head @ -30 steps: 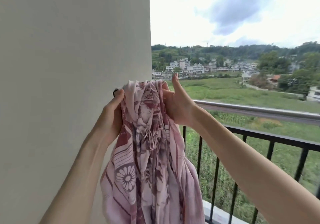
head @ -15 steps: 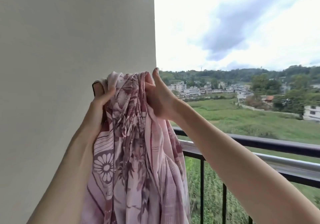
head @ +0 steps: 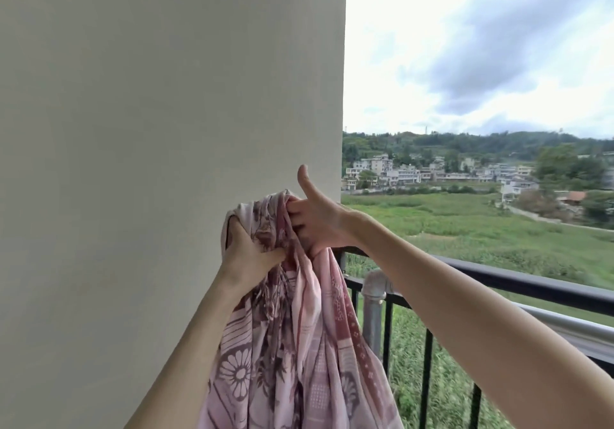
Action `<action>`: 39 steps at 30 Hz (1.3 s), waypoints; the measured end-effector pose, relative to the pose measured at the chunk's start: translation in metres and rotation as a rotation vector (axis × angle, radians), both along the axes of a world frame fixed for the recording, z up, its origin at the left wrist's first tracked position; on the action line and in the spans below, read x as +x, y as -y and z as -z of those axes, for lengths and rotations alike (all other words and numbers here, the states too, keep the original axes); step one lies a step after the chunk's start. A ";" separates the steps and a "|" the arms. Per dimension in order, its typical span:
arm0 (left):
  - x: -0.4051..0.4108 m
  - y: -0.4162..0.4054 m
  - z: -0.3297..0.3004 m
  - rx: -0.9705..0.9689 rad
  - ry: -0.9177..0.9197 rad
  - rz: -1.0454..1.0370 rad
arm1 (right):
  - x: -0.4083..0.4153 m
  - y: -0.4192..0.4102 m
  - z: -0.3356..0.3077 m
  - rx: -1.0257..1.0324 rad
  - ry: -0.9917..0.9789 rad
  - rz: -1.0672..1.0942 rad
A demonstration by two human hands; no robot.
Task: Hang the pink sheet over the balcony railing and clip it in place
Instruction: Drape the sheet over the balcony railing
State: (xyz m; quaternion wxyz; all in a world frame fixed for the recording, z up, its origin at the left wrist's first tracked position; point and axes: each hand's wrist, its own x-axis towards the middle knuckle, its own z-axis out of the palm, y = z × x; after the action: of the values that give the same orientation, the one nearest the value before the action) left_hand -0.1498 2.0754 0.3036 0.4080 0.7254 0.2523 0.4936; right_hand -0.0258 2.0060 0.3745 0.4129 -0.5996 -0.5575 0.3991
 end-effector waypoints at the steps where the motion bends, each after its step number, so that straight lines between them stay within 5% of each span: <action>1: 0.001 -0.004 -0.002 0.004 -0.029 -0.021 | 0.005 0.003 -0.002 0.044 0.053 0.089; 11: 0.034 0.024 -0.065 -0.109 0.078 0.240 | 0.066 0.062 -0.032 0.391 0.468 0.561; 23: 0.068 0.096 -0.074 -0.172 0.004 0.503 | 0.096 0.160 -0.030 0.380 0.018 0.486; 31: 0.088 0.158 -0.103 -0.025 0.094 0.592 | 0.090 0.200 -0.054 0.683 -0.052 0.701; 35: 0.101 0.171 -0.073 0.103 -0.130 0.579 | 0.097 0.220 -0.023 0.421 -0.128 0.690; 39: 0.092 0.165 -0.041 0.302 -0.489 0.486 | 0.100 0.238 0.010 0.038 0.006 0.606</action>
State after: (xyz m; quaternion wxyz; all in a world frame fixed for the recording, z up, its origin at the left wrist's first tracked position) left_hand -0.0579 1.9106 0.3442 0.3292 0.9126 0.0871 0.2262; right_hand 0.0747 1.7684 0.3641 0.5226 -0.7321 -0.3616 0.2453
